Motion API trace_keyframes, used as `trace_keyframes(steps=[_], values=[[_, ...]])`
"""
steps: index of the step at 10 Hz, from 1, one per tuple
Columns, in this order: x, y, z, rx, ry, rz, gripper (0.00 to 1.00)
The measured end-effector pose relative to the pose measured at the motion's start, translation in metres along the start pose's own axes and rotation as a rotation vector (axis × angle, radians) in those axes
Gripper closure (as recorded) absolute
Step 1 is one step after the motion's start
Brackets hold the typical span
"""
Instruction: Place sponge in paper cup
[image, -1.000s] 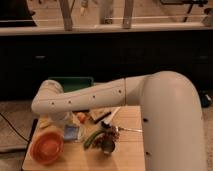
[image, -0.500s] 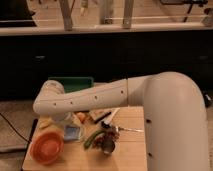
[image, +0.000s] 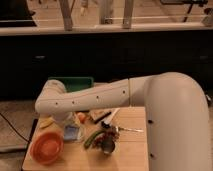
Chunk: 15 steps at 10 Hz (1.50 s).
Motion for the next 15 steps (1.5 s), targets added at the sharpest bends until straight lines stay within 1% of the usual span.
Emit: trace_keyframes(steps=[1, 7, 11, 15], values=[[0.0, 0.003, 0.0, 0.002, -0.003, 0.006, 0.2], [0.002, 0.018, 0.004, 0.021, -0.018, 0.031, 0.2], [0.005, 0.018, 0.005, 0.03, -0.025, 0.024, 0.2], [0.008, 0.016, 0.004, 0.047, -0.015, 0.008, 0.2]])
